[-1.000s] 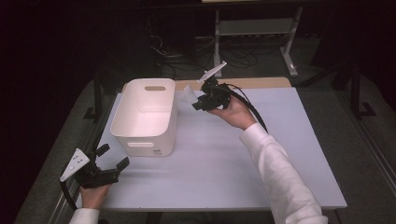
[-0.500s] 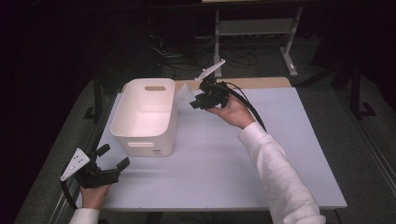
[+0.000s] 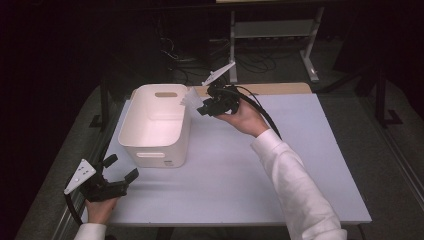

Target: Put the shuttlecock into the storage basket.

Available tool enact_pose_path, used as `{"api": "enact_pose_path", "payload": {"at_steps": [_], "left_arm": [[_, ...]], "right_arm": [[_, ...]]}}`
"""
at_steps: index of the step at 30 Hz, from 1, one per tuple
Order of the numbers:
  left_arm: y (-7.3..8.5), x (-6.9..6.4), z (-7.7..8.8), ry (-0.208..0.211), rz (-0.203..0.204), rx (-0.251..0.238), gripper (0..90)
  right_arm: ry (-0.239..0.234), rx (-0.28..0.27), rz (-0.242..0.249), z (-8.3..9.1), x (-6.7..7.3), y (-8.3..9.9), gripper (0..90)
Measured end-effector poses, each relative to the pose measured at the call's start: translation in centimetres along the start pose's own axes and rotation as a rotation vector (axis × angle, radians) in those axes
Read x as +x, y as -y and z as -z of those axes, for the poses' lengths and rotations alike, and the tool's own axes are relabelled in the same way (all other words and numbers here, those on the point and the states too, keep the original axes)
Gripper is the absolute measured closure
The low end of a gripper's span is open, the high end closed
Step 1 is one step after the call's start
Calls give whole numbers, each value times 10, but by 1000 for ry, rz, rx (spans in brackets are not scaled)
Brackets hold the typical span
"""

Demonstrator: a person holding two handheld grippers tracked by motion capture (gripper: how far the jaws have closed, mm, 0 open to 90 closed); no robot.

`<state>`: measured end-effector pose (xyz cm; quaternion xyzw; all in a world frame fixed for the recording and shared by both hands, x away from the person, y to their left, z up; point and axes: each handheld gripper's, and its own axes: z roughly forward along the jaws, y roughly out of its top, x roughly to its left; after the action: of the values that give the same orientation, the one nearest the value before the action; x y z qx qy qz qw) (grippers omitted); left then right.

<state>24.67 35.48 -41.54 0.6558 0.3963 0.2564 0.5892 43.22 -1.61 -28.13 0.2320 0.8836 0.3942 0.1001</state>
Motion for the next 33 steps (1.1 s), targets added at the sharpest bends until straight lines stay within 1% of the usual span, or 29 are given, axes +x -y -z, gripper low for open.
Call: {"api": "enact_pose_path", "payload": {"at_steps": [1,9,11,12,14,17,18,19,22,23,25,26,28,33], "left_arm": [[0,0,0,0,1,-1,0],[0,0,0,1,0,1,0],[0,0,0,1,0,1,0],[0,0,0,1,2,-1,0],[0,0,0,0,1,-5,0],[0,0,0,-3,2,-6,0],[0,-1,0,-2,7,-9,0],[0,-1,0,-2,7,-9,0],[0,-1,0,-3,11,-12,0],[0,1,1,-6,-13,11,0],[0,0,1,-5,-7,6,0],[0,0,1,-5,-7,6,0],[0,0,1,-4,-6,5,0],[0,0,1,-4,-11,6,0]], "right_arm": [[-3,0,7,-1,0,0,640],[-19,-2,14,-6,6,-5,640],[-22,-10,28,-7,9,-8,639],[-31,-13,17,-7,11,-9,639],[-42,-24,35,-6,13,-10,639],[-60,-31,31,-5,17,-13,639],[-61,-32,31,-5,18,-13,639],[-62,-34,42,-5,19,-14,639],[-70,-30,42,-6,22,-16,639],[-73,-35,45,-7,23,-16,639],[-72,-36,51,-8,24,-17,639],[-81,-35,52,-9,26,-18,639],[-85,-37,56,-11,28,-20,639],[-103,-47,67,-15,33,-24,639]]}}
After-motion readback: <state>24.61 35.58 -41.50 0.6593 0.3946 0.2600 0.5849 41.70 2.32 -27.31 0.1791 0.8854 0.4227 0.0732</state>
